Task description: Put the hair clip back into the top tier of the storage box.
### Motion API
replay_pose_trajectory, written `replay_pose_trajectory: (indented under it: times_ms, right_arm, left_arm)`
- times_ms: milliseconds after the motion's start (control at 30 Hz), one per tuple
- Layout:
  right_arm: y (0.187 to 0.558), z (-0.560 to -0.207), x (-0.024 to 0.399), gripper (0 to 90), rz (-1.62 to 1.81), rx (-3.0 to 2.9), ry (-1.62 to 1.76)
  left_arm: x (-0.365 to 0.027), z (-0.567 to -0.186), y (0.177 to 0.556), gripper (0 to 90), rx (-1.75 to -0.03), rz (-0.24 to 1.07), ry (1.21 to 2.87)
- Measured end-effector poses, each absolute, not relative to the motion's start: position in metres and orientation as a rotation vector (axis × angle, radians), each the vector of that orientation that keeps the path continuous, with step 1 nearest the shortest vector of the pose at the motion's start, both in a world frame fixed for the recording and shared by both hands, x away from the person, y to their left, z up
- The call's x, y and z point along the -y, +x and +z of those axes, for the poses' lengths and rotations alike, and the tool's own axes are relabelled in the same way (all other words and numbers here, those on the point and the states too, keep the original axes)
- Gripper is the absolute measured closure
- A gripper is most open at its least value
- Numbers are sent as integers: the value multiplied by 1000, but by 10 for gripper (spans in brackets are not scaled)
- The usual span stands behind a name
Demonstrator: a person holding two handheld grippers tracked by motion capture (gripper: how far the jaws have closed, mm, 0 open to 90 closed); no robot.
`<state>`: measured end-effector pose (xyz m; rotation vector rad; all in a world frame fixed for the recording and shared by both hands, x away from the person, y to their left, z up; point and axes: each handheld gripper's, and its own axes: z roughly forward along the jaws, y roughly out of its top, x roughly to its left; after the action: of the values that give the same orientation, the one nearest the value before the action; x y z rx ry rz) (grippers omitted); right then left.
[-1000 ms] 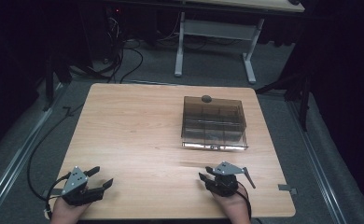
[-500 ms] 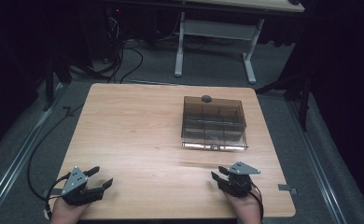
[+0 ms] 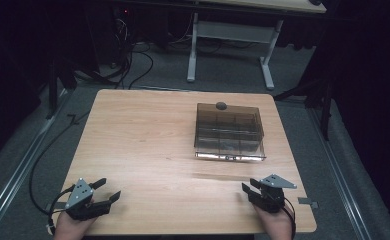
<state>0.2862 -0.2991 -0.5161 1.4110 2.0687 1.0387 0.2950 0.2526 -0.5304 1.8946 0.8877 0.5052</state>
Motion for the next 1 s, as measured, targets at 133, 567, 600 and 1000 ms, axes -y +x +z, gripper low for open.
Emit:
replay_pose_trajectory:
  times_ms: [133, 567, 600, 1000]
  right_arm:
    - [283, -515, 310, 614, 1025, -2041, 1423]
    - [277, -515, 349, 657, 992, -1919, 1564]
    - [277, -515, 351, 660, 991, -1915, 1569]
    - [285, -524, 348, 754, 929, -1958, 1602]
  left_arm:
    - [-253, -530, 295, 286, -886, 504, 1895]
    - [-253, -530, 295, 286, -887, 503, 1897]
    - [-252, -530, 295, 286, -887, 502, 1896]
    - [-253, -530, 295, 286, -886, 500, 1896]
